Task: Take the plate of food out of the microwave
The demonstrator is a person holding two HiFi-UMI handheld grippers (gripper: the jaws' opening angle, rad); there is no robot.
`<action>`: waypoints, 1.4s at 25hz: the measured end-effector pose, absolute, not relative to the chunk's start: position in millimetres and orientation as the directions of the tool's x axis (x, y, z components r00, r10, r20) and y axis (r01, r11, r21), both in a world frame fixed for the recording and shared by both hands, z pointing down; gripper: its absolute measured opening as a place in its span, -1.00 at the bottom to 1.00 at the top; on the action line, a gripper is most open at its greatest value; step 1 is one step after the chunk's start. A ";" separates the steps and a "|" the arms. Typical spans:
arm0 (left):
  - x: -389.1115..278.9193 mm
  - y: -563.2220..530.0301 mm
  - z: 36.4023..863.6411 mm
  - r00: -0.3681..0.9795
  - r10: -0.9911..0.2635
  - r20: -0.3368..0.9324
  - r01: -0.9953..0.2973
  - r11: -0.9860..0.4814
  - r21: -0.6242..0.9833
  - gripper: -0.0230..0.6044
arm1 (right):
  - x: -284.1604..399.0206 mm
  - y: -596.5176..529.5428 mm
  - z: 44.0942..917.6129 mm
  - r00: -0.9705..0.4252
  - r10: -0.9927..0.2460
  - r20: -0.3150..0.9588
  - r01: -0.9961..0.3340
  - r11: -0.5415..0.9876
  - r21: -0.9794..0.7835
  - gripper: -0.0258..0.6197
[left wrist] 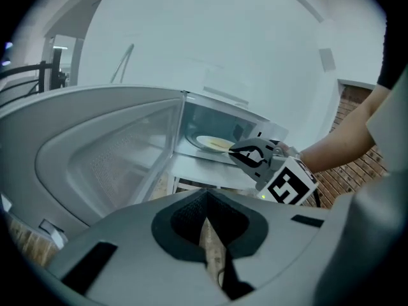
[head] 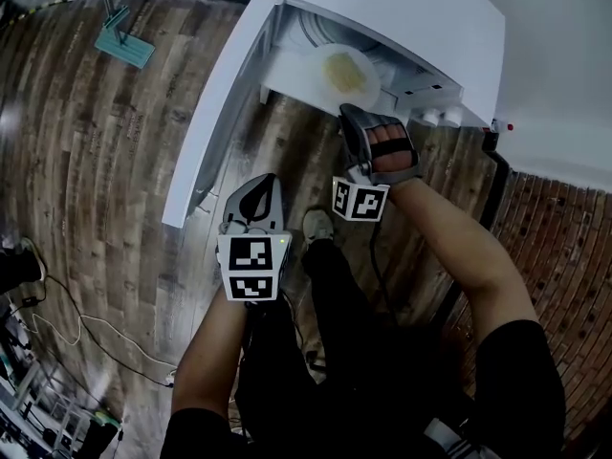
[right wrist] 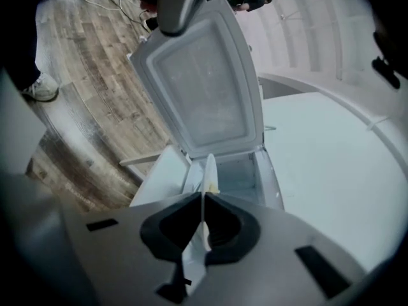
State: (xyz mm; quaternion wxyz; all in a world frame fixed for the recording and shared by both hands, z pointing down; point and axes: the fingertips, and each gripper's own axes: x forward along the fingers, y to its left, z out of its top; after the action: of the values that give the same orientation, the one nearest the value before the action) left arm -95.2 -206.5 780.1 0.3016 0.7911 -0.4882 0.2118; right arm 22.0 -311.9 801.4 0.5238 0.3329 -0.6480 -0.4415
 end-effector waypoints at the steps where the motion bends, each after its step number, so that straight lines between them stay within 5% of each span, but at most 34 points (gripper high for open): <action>1: -95.2 -208.0 776.1 0.433 -0.649 0.625 -0.900 -0.343 0.267 -0.93 | 18.9 -304.1 794.3 -0.244 -0.891 0.383 0.023 0.390 0.921 -0.84; 14: -91.6 -224.1 607.8 0.425 -0.751 0.505 -0.903 -0.387 0.186 -0.93 | -2.6 -246.9 607.6 -0.331 -0.885 0.326 -0.025 0.354 0.935 -0.84; 24: -111.1 -250.6 389.8 0.374 -0.860 0.348 -0.921 -0.390 0.025 -0.93 | 3.1 -283.8 405.1 -0.238 -0.941 0.241 -0.071 0.265 0.962 -0.84; 35: -111.5 -261.8 271.9 0.357 -0.899 0.252 -0.918 -0.388 -0.082 -0.93 | 15.6 -316.7 258.0 -0.185 -0.976 0.116 -0.102 0.137 0.985 -0.84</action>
State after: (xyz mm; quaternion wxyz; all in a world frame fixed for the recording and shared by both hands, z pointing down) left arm -111.5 -261.8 271.9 0.0363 0.8229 -0.5522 0.1287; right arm 15.6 -316.7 258.0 0.4547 0.4484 -0.6013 -0.4803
